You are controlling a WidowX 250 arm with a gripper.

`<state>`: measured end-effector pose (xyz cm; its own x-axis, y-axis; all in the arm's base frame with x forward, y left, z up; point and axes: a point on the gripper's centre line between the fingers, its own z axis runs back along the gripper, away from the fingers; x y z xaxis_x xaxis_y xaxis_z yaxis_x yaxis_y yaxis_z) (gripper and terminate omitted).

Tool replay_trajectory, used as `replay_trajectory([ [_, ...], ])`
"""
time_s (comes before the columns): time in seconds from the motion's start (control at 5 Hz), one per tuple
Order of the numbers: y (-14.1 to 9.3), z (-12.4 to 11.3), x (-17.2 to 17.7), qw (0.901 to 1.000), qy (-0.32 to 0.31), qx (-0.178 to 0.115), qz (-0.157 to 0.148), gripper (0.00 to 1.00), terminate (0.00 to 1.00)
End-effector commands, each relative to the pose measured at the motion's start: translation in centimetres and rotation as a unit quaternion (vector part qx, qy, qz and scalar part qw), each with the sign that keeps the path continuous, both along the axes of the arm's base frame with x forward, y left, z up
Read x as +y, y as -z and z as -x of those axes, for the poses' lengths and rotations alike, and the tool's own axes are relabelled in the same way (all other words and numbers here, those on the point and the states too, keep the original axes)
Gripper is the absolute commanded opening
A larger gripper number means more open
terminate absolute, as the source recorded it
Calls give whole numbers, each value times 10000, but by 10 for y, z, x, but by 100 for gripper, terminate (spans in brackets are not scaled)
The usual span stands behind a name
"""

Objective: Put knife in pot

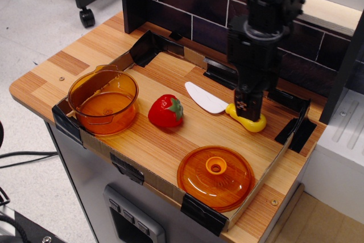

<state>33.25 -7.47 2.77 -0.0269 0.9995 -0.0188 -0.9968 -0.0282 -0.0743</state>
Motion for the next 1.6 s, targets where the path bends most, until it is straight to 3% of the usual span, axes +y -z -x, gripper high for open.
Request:
replay_trajectory([
  [0.0,0,-10,-6,9997,90,-210,-71,100,0],
  [0.6,16,-2,-9,9992,250,-263,-170,100,0],
  [0.8,18,0,-9,9990,301,-282,-147,0,0],
  [1.4,1,4,-5,9931,1048,-302,-429,0,0],
])
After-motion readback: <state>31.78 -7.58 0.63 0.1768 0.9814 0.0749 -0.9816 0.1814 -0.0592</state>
